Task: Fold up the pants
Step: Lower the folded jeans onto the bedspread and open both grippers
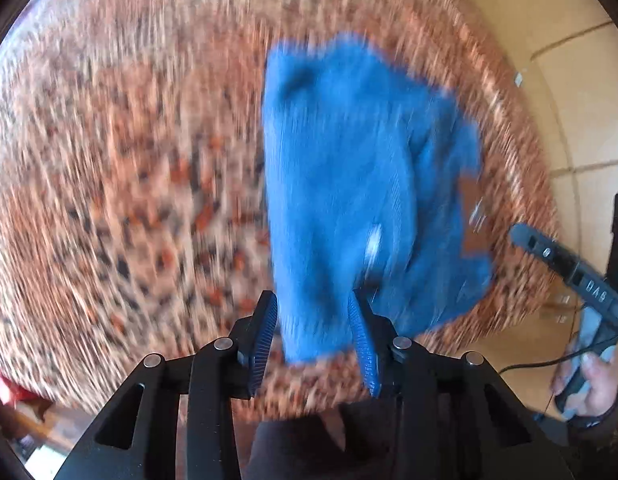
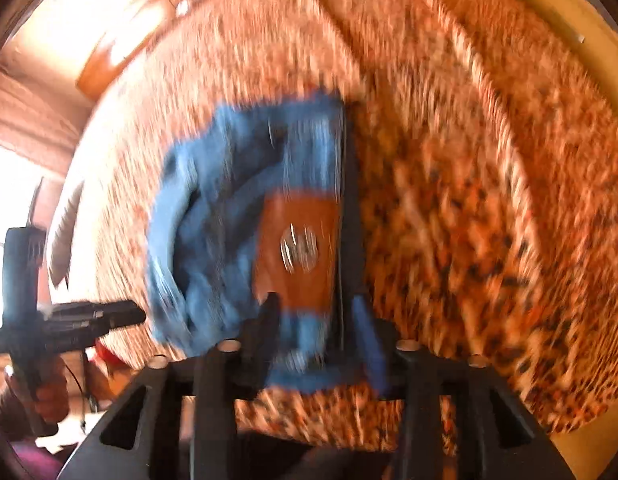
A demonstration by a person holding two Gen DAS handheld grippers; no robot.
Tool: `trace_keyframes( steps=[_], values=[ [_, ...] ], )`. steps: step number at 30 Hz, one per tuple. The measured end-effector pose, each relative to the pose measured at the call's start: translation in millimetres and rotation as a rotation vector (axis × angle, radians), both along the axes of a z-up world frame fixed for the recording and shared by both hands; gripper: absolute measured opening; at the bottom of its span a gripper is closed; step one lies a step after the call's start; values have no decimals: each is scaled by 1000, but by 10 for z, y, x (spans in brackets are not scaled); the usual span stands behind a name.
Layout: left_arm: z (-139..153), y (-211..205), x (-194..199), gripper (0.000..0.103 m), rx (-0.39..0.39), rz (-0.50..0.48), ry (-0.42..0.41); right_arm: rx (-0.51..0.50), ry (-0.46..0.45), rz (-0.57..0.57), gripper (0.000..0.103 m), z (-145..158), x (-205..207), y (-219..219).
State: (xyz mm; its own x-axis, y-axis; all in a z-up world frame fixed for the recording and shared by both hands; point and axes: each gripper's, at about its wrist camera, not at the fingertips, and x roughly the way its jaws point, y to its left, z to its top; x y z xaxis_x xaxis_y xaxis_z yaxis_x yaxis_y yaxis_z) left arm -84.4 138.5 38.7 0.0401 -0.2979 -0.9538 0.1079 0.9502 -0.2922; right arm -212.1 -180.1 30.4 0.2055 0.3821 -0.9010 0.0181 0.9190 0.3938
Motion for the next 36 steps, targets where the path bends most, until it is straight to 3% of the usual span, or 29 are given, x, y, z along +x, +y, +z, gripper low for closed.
trace_keyframes(
  steps=[3,6,9,11,12,16,21,24,26,28,31,33,36],
  values=[
    [114,-84,431,47,26,38,-71,58,-82,-16,52,91,321,69],
    [11,-134,787,46,61,67,-60,83,-127,-7,51,5,623,236],
    [-316,-209,1077,47,131,120,-32,68,-130,-18,48,-207,858,370],
    [-678,-211,1203,54,164,136,38,-44,-94,-14,47,-477,962,394],
    [-734,-249,1232,57,158,152,29,-53,-59,-10,45,-590,1025,393],
    [-502,-254,1051,40,115,90,39,-47,-56,-14,45,-544,1024,334],
    [-381,-246,386,43,31,32,44,38,-89,51,49,-191,606,393],
    [-571,-386,154,47,128,-26,-19,45,-58,78,48,-278,418,470],
    [-688,-479,115,54,207,-67,-62,-24,-39,127,44,-523,364,569],
    [-653,-462,112,51,174,-59,-31,-52,-33,126,44,-433,372,616],
    [-544,-271,58,49,107,-33,14,24,-34,76,48,-195,365,522],
    [-528,-167,-66,50,94,-20,26,27,-62,79,59,-53,246,459],
    [-644,-221,-233,51,103,-23,77,-1,-59,104,61,-81,-10,404]
  ],
)
